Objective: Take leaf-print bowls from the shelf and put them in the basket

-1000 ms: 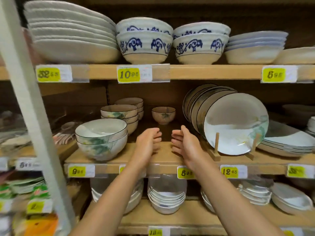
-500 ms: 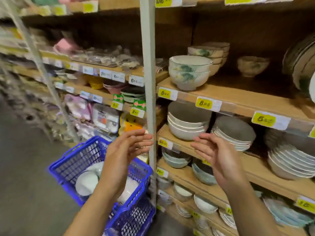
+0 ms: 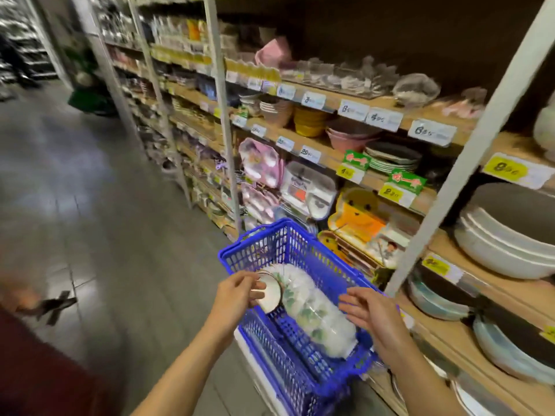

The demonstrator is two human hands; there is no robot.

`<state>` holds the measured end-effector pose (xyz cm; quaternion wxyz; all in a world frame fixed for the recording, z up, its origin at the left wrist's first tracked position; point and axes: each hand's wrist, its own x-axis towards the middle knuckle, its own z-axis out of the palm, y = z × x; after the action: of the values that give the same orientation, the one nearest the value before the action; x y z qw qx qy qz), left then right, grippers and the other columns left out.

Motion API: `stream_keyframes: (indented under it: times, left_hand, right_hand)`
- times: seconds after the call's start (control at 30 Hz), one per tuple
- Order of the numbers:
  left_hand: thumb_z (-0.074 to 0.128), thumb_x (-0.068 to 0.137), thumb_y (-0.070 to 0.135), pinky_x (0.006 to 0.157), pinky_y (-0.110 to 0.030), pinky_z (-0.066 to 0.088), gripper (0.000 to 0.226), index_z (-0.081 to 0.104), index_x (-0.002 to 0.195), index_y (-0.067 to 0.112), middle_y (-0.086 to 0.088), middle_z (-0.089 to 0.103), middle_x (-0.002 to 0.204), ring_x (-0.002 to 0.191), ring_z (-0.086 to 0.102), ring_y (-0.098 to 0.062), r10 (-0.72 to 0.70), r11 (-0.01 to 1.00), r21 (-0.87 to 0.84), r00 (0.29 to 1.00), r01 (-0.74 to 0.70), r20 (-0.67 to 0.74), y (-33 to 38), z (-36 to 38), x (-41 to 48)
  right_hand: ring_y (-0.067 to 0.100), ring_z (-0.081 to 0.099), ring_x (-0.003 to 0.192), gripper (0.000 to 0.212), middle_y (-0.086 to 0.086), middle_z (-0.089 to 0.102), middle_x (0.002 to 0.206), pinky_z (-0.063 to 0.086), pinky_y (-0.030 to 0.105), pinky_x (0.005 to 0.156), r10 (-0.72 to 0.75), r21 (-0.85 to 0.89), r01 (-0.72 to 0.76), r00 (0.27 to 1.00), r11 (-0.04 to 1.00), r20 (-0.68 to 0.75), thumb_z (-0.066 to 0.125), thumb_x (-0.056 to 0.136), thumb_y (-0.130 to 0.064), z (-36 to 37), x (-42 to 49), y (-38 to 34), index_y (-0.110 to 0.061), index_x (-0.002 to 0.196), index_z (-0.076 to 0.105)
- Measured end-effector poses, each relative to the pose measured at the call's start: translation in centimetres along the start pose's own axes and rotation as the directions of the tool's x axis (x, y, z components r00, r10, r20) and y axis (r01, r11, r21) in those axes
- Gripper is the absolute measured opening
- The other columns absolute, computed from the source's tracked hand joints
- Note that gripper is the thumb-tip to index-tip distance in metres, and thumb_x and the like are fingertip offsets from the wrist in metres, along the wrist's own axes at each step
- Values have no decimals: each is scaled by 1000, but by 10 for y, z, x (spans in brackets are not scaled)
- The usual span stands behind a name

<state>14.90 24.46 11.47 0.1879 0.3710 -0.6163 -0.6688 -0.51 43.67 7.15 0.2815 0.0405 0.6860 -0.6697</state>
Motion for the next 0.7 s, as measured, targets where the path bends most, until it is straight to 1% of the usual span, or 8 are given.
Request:
stream_keyframes:
  times: [0.23, 0.37, 0.4, 0.47, 0.53, 0.63, 0.67, 0.7]
  left_hand:
    - [46, 99, 12, 59, -21, 40, 19, 62, 99, 1, -10, 62, 89, 71, 52, -17, -141, 978, 163, 987, 127, 76, -18, -52, 75]
    - [44, 100, 12, 57, -21, 39, 16, 57, 94, 4, -9, 60, 86, 69, 53, -18, -188, 956, 249, 975, 153, 120, -27, -50, 128]
    - [44, 100, 12, 57, -22, 39, 17, 56, 91, 4, -9, 59, 84, 68, 53, -19, -202, 947, 281, 970, 159, 133, -29, -47, 142]
    - [43, 98, 11, 58, -25, 39, 17, 53, 86, 5, -10, 57, 81, 66, 52, -19, -229, 926, 339, 961, 166, 156, -34, -41, 171]
    - [45, 96, 10, 61, -29, 38, 15, 53, 84, 5, -12, 57, 79, 65, 49, -20, -252, 897, 409, 955, 169, 157, -39, -38, 196]
    - [49, 93, 14, 62, -28, 37, 20, 52, 73, 11, -8, 55, 72, 65, 45, -19, -264, 813, 565, 954, 142, 140, -46, -34, 238]
    - [49, 92, 15, 60, -28, 37, 25, 50, 67, 13, -5, 55, 69, 64, 46, -19, -268, 775, 619, 954, 130, 135, -49, -33, 249]
    - [49, 91, 15, 59, -29, 36, 30, 47, 61, 16, -4, 56, 68, 64, 46, -18, -268, 735, 669, 954, 113, 134, -51, -32, 259]
  right_hand:
    - [24, 70, 82, 19, 11, 74, 91, 54, 33, 71, 199, -99, -198, 980, 975, -7, 49, 95, -16, 87, 46, 43, -8, 95, 66]
    - [29, 67, 90, 20, 14, 70, 96, 53, 42, 89, 286, -154, -286, 958, 946, -24, 45, 98, -16, 117, 84, 61, -7, 97, 63]
    - [29, 66, 88, 20, 14, 69, 95, 53, 41, 87, 306, -161, -307, 952, 938, -34, 44, 99, -15, 125, 96, 67, -6, 96, 62]
    - [25, 63, 77, 19, 12, 66, 87, 53, 32, 67, 341, -159, -344, 939, 925, -51, 45, 99, -15, 138, 121, 81, -7, 90, 61]
    - [23, 59, 71, 19, 15, 66, 84, 44, 23, 53, 391, -175, -397, 918, 901, -71, 46, 98, -15, 150, 143, 95, -6, 89, 61]
    - [21, 49, 71, 21, 39, 61, 109, 28, 21, 53, 456, -183, -465, 886, 866, -90, 45, 97, -12, 169, 179, 116, 0, 104, 61]
    - [19, 44, 65, 17, 40, 61, 100, 24, 21, 52, 469, -198, -482, 876, 854, -109, 45, 97, -12, 177, 189, 122, -3, 101, 59]
    - [16, 41, 59, 14, 32, 59, 83, 23, 22, 52, 487, -223, -501, 865, 836, -118, 44, 98, -13, 182, 197, 129, -6, 94, 56]
